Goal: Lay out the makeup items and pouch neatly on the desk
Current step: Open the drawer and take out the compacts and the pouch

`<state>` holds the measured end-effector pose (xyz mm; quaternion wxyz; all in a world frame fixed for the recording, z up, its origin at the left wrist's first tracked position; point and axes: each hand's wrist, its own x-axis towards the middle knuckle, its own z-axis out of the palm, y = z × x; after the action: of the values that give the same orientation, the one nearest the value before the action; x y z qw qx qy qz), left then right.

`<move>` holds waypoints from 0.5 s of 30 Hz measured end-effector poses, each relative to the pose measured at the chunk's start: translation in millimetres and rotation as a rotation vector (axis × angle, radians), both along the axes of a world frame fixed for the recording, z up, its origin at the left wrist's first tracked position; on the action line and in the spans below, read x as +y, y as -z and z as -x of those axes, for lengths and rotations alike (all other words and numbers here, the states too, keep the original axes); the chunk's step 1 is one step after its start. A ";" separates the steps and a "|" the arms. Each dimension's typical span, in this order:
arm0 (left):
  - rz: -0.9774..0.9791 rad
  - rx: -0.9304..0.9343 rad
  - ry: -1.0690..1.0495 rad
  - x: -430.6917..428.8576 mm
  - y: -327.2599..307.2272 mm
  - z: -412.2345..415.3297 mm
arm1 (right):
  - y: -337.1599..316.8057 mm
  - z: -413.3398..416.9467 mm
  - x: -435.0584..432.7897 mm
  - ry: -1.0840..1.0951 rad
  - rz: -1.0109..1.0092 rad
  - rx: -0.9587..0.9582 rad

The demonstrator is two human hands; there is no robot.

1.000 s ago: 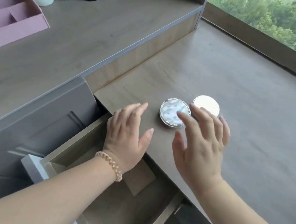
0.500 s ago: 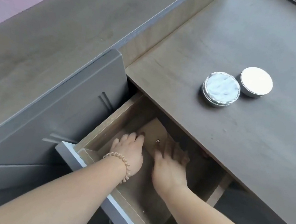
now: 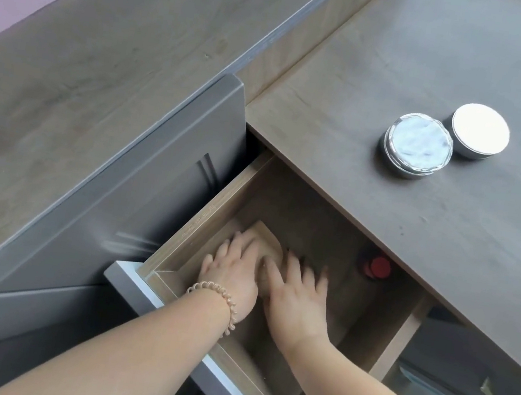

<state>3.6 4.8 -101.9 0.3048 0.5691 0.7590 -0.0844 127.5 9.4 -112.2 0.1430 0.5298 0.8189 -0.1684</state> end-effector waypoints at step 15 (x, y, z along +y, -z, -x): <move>-0.014 -0.071 -0.095 -9.9 -21.0 6.6 | -10.7 -2.4 -10.4 -0.009 -0.010 0.262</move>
<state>-3.0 -5.1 -80.9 0.3314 0.5372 0.7744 -0.0444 129.9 -1.0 -101.5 0.0328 0.5004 0.8336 -0.2315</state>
